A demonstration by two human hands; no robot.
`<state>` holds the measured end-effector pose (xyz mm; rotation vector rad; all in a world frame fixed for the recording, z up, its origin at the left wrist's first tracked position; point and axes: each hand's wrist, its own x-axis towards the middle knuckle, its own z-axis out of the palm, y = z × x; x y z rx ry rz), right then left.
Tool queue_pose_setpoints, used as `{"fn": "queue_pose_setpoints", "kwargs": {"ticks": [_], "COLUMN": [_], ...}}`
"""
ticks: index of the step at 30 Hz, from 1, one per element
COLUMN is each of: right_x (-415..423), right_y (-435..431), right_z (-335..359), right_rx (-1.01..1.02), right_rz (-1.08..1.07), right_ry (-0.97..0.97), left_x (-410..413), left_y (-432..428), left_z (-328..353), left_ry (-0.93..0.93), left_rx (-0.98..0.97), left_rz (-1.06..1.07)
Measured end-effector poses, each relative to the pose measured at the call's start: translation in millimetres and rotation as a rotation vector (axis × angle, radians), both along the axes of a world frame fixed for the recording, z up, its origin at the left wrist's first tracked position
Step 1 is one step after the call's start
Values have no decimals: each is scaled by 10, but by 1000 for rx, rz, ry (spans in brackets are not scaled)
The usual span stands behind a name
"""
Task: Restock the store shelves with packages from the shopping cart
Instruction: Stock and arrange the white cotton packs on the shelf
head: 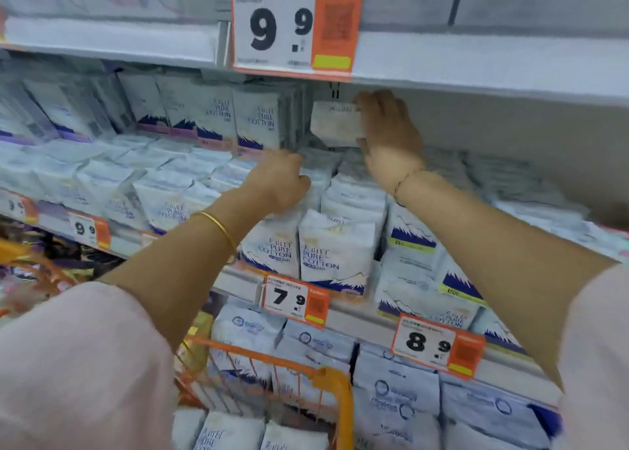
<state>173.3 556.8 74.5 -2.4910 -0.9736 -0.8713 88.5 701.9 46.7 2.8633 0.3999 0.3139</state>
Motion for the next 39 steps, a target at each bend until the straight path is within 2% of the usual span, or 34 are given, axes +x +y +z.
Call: {"fn": "queue_pose_setpoints", "kwargs": {"ticks": [2, 5, 10, 14, 19, 22, 26, 28, 31, 33, 34, 36, 39], "right_x": [281, 625, 1030, 1172, 1233, 1141, 666, 179, -851, -1521, -1796, -2196, -2488], "right_y": [186, 400, 674, 850, 919, 834, 660, 549, 342, 206, 166, 146, 154], "right_z": [36, -20, -196, -309, -399, -322, -102, -60, -265, -525, -678, -1030, -1497], "right_rx": [-7, -37, -90, -148, -387, -398, -211, -75, 254, 363, 358, 255, -37], "right_rz": [-25, 9, -37, -27, 4, -1, 63, 161, 489, 666, 707, 715, 657], "right_ry": [24, -5, 103, 195, 398, 398, 339, 347, 400, 483, 535, 653, 732], "left_x": [250, 536, 718, 709, 708, 635, 198, -203, -928, -1421, -1647, -2013, -2321], "left_y": [-4, 68, 206, 184, 202, 167, 114, 105, 108, 118, 135, 201, 430], "left_z": [-31, -80, -183, -153, -145, -122, -64, -76, -198, -347, -441, -674, -1164], "left_ry": [34, 68, 135, 136, 167, 102, -56, -170, -422, -618, -672, -650, -369], "left_rx": [52, 31, 38, 0, 32, -14, -146, -297, -471, -453, -437, -451, -426], "left_rz": [-41, -77, -76, -92, -78, -88, -102, -90, -5, 84, 139, 258, 419]}}
